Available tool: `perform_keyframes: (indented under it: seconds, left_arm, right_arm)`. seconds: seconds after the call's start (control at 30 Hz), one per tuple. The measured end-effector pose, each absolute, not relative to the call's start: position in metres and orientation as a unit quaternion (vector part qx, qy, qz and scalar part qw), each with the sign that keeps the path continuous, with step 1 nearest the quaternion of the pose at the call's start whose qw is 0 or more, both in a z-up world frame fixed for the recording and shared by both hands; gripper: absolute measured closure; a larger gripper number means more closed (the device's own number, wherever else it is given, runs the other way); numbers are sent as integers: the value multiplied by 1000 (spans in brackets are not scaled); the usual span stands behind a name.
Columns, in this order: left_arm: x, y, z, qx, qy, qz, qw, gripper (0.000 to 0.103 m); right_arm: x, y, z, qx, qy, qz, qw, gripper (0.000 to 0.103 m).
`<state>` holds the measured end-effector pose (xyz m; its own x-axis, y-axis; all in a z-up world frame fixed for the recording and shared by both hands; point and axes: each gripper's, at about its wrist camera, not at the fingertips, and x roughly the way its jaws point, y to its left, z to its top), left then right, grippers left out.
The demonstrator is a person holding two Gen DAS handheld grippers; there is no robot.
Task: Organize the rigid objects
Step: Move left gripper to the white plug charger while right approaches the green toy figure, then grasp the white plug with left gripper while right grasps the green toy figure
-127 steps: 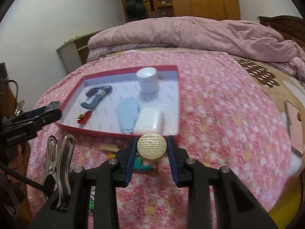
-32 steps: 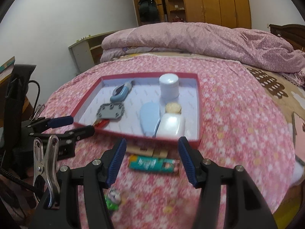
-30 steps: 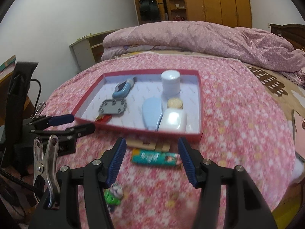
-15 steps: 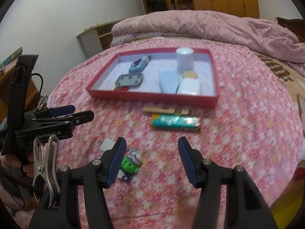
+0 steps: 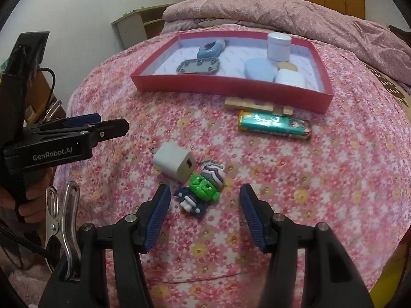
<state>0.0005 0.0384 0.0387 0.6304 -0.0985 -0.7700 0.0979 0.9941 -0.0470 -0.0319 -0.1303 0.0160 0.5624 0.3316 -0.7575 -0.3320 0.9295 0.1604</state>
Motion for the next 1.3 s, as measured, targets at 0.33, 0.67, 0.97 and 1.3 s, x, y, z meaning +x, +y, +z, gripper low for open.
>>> perform_keyframes:
  seconds: [0.33,0.67,0.97,1.3]
  left_arm:
    - [1,38,31,-4,434,-59,899,28]
    - [-5,33,32,1,432,-73,899,28]
    - [-13,11,38,6,429,-123,895,28]
    - [-20,-25,40,34,423,-167,890,28]
  right_arm:
    - [-32,-117,10,-37,422,179,888,50]
    - [-32,-125,10,-26,413,166,895,64]
    - [-31,-164,13,-4,408,119,905,64]
    - [-32,-203,8,11,405,81,911,64]
